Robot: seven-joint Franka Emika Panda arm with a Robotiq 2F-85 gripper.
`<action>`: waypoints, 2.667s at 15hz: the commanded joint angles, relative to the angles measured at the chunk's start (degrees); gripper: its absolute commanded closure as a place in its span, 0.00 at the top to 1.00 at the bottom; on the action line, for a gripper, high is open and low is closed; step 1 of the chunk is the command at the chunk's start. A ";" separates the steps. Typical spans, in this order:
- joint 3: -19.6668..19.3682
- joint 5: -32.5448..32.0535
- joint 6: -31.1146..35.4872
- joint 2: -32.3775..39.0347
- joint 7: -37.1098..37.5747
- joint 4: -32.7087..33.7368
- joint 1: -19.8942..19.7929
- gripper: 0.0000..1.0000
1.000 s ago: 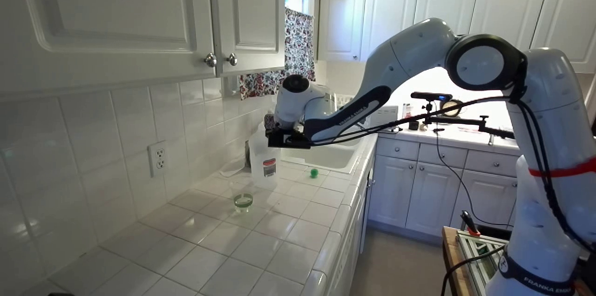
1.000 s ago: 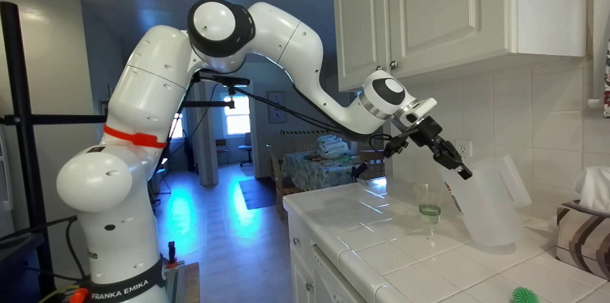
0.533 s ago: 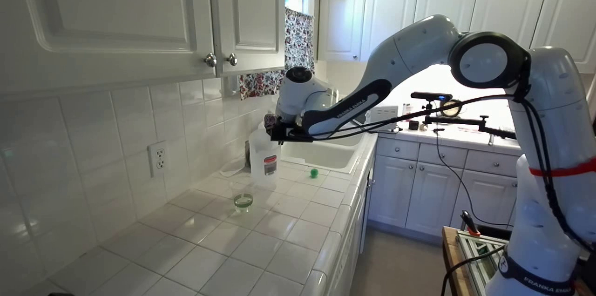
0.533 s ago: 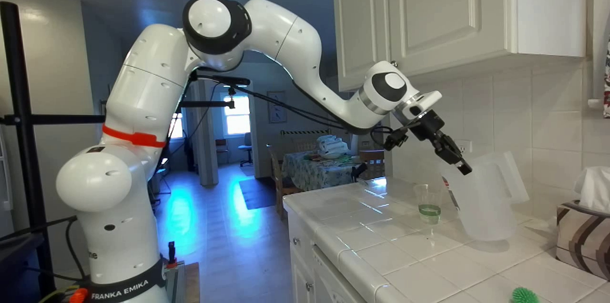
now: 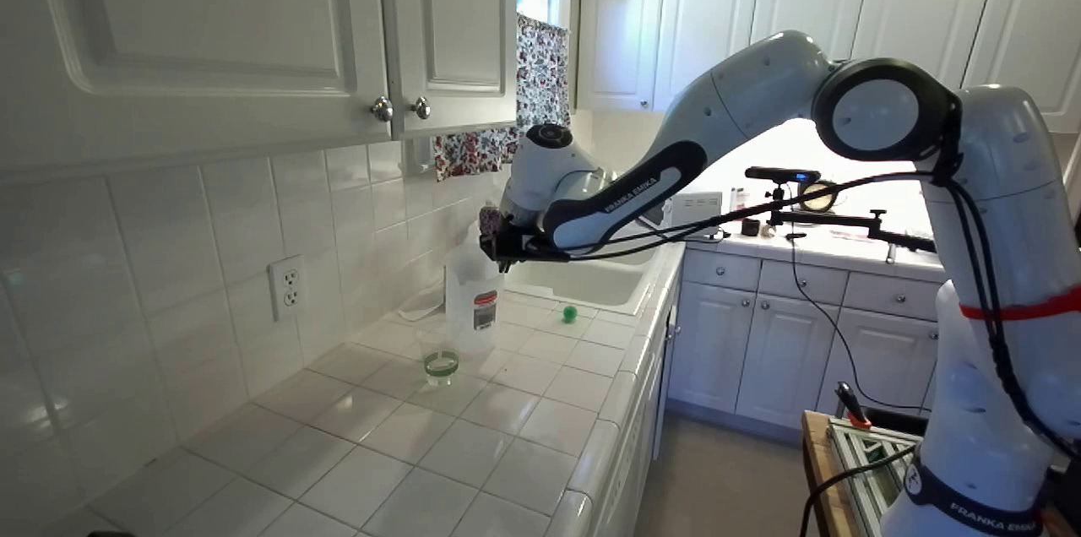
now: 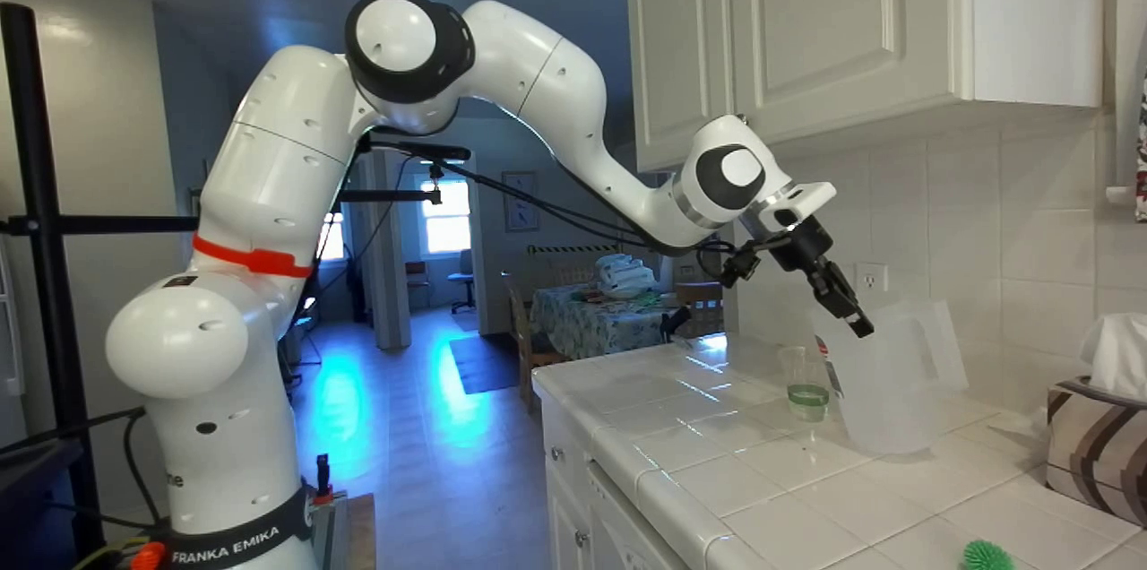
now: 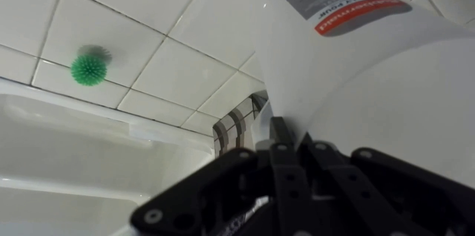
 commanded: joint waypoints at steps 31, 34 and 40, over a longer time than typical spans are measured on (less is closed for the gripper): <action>-2.36 16.10 -0.87 -1.12 -18.79 -1.51 -0.16 0.28; -2.57 15.96 -1.23 -1.04 -18.41 -1.31 -0.05 0.44; -6.12 11.83 -0.77 -1.48 -13.56 -1.63 2.67 0.89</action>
